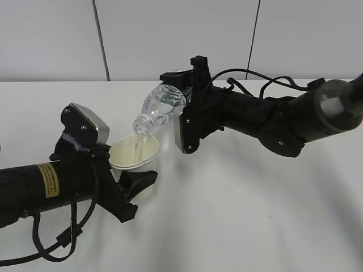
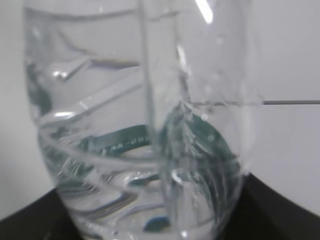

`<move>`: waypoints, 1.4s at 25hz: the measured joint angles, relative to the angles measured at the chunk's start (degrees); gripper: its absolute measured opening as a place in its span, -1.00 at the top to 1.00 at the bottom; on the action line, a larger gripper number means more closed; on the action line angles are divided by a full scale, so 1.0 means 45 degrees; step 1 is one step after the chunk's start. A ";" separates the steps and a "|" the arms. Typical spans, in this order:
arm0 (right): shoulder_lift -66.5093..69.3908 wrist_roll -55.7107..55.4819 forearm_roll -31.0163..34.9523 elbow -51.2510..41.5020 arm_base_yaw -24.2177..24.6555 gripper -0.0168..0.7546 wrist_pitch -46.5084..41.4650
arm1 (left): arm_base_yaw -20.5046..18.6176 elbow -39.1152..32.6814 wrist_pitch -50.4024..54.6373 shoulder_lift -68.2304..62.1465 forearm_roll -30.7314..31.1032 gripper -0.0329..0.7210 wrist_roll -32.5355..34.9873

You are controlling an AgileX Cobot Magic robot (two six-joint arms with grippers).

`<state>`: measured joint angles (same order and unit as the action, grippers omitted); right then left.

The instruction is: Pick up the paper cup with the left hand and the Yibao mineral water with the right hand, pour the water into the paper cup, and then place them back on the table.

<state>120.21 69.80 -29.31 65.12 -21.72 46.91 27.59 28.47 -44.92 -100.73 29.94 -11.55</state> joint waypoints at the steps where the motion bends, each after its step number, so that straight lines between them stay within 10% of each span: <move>1: 0.0000 0.0031 0.0000 0.0000 0.0000 -0.21 0.0000 | 0.0000 0.0000 0.0000 0.0000 0.0030 -0.17 0.0000; 35: 0.0000 0.0372 0.0066 0.0000 0.0000 -0.21 0.0143 | 0.0000 0.0000 0.0094 0.0000 0.0579 -0.17 0.0000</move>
<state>120.21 71.47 -29.01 65.12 -21.72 47.56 27.59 28.47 -44.50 -100.73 32.54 -11.55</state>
